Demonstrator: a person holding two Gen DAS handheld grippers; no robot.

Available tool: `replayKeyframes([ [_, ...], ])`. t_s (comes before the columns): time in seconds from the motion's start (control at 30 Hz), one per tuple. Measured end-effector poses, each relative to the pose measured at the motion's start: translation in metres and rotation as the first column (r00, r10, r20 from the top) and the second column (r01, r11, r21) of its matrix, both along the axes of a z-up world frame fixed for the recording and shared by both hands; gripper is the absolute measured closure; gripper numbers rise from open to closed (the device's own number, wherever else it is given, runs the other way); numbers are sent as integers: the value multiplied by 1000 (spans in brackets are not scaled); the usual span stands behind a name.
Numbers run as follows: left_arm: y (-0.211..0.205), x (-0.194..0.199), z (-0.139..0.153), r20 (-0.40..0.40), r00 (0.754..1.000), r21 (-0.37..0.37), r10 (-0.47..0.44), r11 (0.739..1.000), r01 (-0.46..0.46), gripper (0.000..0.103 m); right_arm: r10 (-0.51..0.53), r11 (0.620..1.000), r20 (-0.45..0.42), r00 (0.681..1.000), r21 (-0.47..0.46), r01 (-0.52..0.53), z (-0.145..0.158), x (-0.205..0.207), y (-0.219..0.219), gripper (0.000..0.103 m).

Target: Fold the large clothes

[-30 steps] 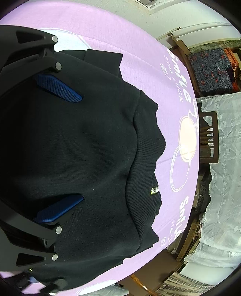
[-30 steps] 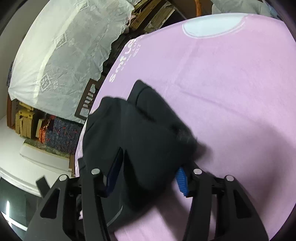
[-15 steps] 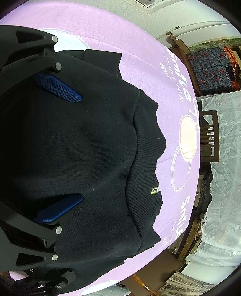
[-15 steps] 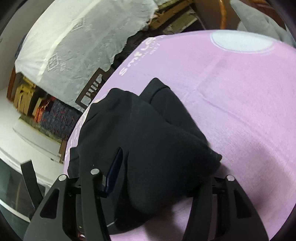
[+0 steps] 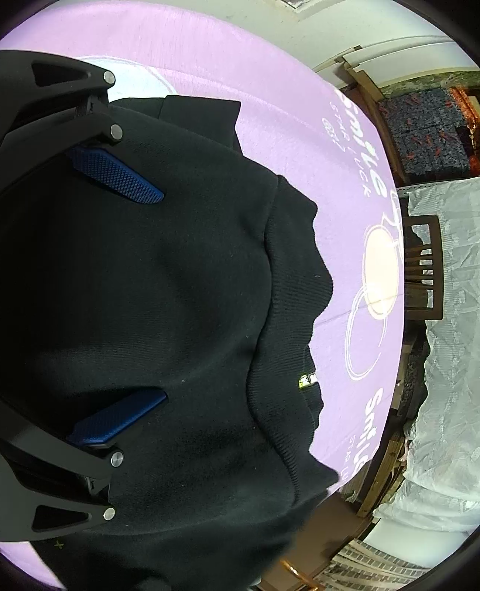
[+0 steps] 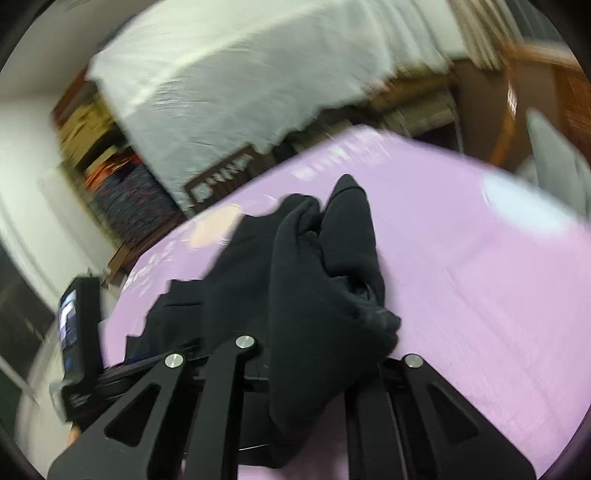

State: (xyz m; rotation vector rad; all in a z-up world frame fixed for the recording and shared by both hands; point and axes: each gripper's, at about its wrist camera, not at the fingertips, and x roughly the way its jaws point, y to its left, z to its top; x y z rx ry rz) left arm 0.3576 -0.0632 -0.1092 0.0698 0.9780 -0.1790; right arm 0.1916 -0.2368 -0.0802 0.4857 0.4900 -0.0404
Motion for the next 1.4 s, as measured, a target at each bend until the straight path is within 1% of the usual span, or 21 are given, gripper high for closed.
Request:
replayKeyframes([
  [0.1, 0, 2, 0, -1, 1000, 2, -2, 1000, 2, 3, 66, 990, 53, 996, -125, -59, 8, -9, 30, 93],
  [0.17, -1, 2, -1, 4, 1000, 12, -2, 1000, 2, 3, 102, 983, 68, 992, -159, -90, 6, -14, 39, 93],
  [0.3, -2, 3, 0, -8, 1000, 20, -8, 1000, 8, 3, 146, 979, 63, 987, -151, -135, -1, -16, 39, 93],
  [0.4, 7, 5, 6, -52, 998, -26, -28, 999, 27, 3, 157, 978, 58, 986, -148, -147, -3, -16, 34, 93],
  [0.53, 17, 0, 31, -75, 994, -138, -76, 988, 65, 3, 167, 978, 28, 986, -133, -162, -8, -11, 27, 93],
  [0.6, 7, -2, 44, -78, 990, -123, -119, 986, 109, 3, 181, 975, 9, 983, -131, -179, -11, -9, 28, 92],
  [0.67, -14, -4, 63, -74, 982, -66, -172, 984, 167, 3, 193, 971, 8, 981, -143, -190, -10, -9, 30, 92],
  [0.77, -48, -5, 93, -67, 963, -44, -262, 965, 259, 3, 199, 966, 4, 980, -170, -195, -8, -9, 33, 92],
  [0.83, -75, -2, 110, -84, 937, -62, -338, 941, 334, 3, 199, 963, -1, 980, -185, -196, -9, -8, 35, 92],
  [0.9, -100, 1, 117, -124, 895, -80, -428, 903, 421, 3, 197, 959, -6, 980, -208, -194, -9, -7, 39, 92],
  [0.93, -116, 2, 118, -149, 874, -78, -462, 887, 455, 3, 196, 957, -7, 981, -215, -193, -10, -9, 40, 92],
  [1.0, -139, 5, 112, -192, 852, -35, -488, 871, 491, 3, 198, 952, -8, 980, -237, -194, -11, -9, 42, 92],
  [1.1, -168, 14, 93, -252, 828, 52, -500, 848, 528, 4, 206, 946, -10, 978, -255, -202, -11, -8, 46, 91],
  [1.17, -174, 21, 83, -282, 820, 40, -499, 847, 529, 4, 209, 943, -13, 978, -263, -205, -11, -9, 48, 91],
  [1.2, -177, 26, 78, -295, 821, 32, -488, 854, 519, 6, 211, 942, -14, 977, -266, -207, -11, -9, 48, 91],
  [1.23, -179, 32, 71, -307, 832, 49, -462, 866, 498, 15, 212, 940, -16, 977, -268, -209, -11, -8, 48, 91],
  [1.27, -174, 31, 65, -309, 838, 66, -449, 869, 490, 19, 214, 939, -20, 977, -272, -211, -11, -7, 49, 91],
  [1.3, -175, 36, 61, -312, 842, 75, -439, 873, 483, 27, 215, 938, -26, 976, -272, -214, -12, -6, 49, 90],
  [1.33, -175, 40, 57, -313, 846, 63, -430, 880, 471, 43, 217, 939, -35, 976, -267, -218, -13, -4, 48, 89],
  [1.37, -173, 43, 57, -322, 843, 42, -432, 883, 468, 54, 217, 940, -43, 975, -260, -221, -14, -2, 47, 89],
  [1.4, -172, 44, 55, -337, 830, 2, -445, 881, 473, 75, 223, 941, -53, 973, -248, -229, -15, 1, 46, 89],
])
